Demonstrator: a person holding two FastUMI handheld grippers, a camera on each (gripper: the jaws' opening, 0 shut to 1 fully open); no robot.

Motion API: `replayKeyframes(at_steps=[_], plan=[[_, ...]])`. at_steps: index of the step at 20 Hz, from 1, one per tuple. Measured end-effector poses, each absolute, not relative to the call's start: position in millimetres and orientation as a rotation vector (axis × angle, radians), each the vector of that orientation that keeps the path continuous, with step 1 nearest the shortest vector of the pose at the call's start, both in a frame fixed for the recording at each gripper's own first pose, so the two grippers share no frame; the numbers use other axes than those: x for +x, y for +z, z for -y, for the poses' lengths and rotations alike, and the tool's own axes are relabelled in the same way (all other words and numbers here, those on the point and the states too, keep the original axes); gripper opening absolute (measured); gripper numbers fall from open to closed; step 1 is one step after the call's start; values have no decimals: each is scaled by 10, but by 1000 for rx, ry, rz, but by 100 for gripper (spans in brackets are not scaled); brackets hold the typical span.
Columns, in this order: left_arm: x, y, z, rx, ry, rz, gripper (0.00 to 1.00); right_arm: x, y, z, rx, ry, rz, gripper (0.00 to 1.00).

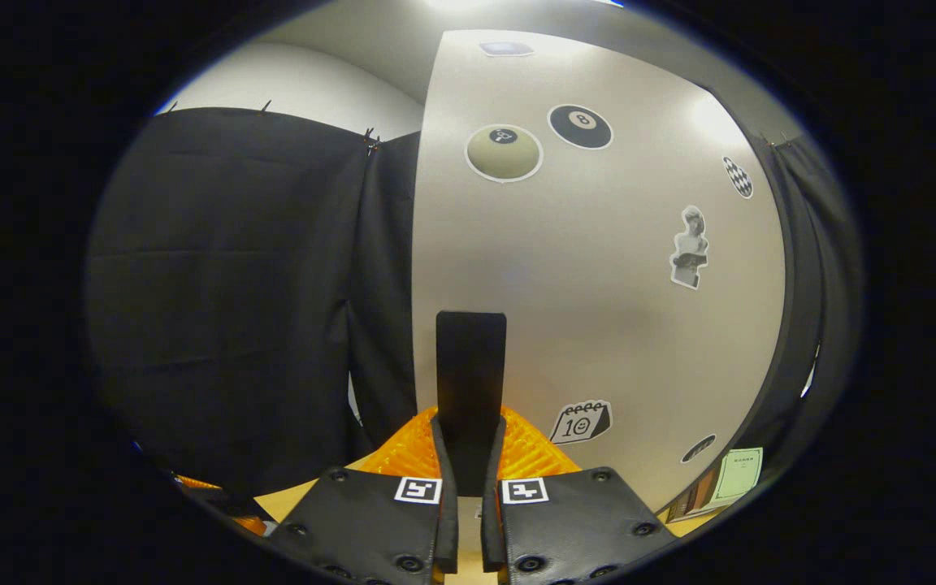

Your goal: Open the cabinet door with the right hand, grasp the bottle in the cabinet with the left hand and place it on the coaster, then close the cabinet door with the right hand.

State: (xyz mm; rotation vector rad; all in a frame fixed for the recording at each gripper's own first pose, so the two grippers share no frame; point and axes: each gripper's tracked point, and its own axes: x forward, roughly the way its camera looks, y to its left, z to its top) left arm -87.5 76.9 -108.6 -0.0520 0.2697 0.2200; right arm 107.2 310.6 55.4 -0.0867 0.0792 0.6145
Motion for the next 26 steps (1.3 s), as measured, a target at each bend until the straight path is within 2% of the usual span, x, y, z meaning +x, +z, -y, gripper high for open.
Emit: replayKeyframes(at_steps=[5,6,7,9,14,15,16,18,19,20,25,26], plan=[[-887,-1093,-674,-37,195,-276,86,1069,550,-3061,-73,641,-85,13],[-869,-1074,-671,-35,189,-275,86,1075,554,-3054,-68,643,-86,10],[-854,-1069,-664,-35,185,-272,86,1081,555,-3043,-66,641,-88,13],[-811,-1033,-644,-39,173,-266,86,1080,550,-3028,-78,629,-85,13],[-697,-1007,-529,-22,131,-267,86,1045,550,-2915,-40,572,-100,13],[-652,-1018,-476,-21,116,-267,86,1037,545,-2892,-38,559,-102,10],[-616,-1016,-423,-22,99,-268,86,1037,544,-2866,-38,545,-106,13],[-545,-1005,-321,-22,68,-269,86,1024,538,-2818,-30,517,-114,13],[-493,-993,-273,-21,55,-266,87,1015,531,-2800,-22,507,-115,10],[-451,-964,-223,-21,40,-262,86,1009,537,-2786,-10,500,-113,13],[-263,-934,66,-11,-41,-252,86,969,528,-2649,0,427,-123,13],[-229,-948,119,-10,-57,-255,86,965,532,-2615,6,408,-121,9]])
